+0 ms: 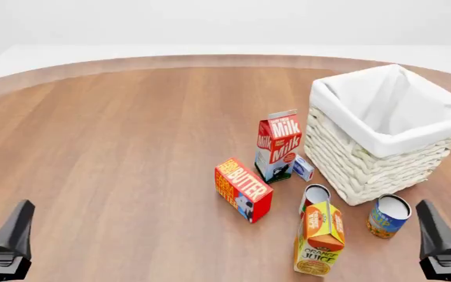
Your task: Pick up the alphabet soup, and put it in the basket.
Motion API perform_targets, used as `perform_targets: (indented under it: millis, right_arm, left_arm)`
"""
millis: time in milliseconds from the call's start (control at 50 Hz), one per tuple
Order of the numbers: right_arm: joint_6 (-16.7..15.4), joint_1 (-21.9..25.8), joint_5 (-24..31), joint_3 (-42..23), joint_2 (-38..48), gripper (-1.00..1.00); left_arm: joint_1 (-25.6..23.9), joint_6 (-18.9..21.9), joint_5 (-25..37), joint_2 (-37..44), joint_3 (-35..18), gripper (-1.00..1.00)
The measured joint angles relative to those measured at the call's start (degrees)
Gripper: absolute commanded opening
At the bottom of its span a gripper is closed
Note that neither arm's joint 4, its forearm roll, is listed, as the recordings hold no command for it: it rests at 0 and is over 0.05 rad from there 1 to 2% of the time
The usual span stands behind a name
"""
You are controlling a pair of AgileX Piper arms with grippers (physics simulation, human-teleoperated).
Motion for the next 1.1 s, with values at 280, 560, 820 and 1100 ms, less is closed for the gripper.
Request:
perform_targets:
  millis: [280,560,820,1100]
  right_arm:
    - [-0.5,-0.3,0.5,-0.1,0.0,1.0]
    - [-1.7,-0.1,1.3,-1.2,0.2,1.0]
    - [-3.3,0.5,3.9,-3.6,0.3,1.0]
    - [-4.8,1.2,7.1,-6.9,2.1,1.0]
  left_arm:
    - [0.0,0.0,0.0,0.0,0.0,1.0]
    - [0.0,0.0,0.0,0.0,0.0,1.0]
    - [0.0,0.0,0.0,0.0,0.0,1.0]
    - [0.0,0.0,0.0,0.0,0.0,1.0]
